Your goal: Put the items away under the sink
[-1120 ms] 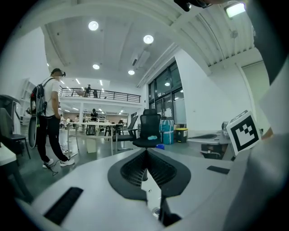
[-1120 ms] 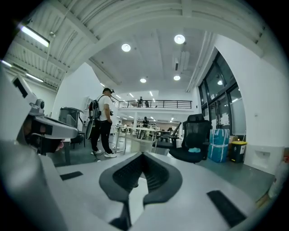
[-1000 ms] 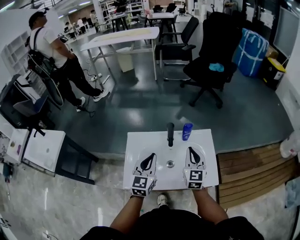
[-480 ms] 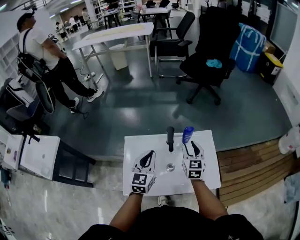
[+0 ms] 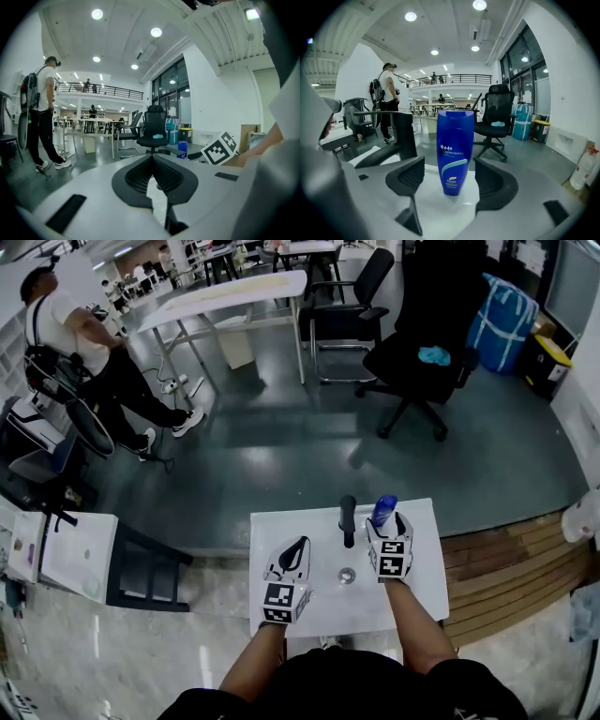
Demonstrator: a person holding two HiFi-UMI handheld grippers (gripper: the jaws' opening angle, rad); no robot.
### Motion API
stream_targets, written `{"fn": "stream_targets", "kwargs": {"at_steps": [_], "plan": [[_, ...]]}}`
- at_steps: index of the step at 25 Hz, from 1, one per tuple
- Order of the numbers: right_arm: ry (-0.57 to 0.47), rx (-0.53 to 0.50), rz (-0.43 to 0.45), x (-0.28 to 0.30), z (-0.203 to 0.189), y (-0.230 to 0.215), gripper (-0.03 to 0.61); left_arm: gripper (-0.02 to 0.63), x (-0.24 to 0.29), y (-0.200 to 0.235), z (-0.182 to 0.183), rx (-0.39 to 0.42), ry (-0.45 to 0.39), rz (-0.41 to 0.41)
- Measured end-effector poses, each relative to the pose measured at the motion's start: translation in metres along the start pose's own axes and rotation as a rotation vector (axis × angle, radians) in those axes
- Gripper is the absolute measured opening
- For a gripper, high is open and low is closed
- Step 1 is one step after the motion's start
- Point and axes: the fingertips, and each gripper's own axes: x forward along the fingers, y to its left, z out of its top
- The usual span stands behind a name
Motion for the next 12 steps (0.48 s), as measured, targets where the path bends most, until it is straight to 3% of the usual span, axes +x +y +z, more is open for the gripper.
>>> {"fn": "stream_targets", "kwargs": {"at_steps": [8,10,12], "plan": [[0.032,0.037,-0.048,0.028,-0.006,-0.007,0.343,0.015,0.009,0.007,-0.01,0.004,0.026,-0.002],[0.028,0.048,-0.068,0.028,-0.004,-0.009,0.289,0.015,0.01,0.006,-0.012,0.002,0.033,-0.003],[0.023,0.049,-0.072,0.028,-0.002,-0.008,0.277,0.015,0.011,0.005,-0.012,0.001,0.038,-0.004]]}}
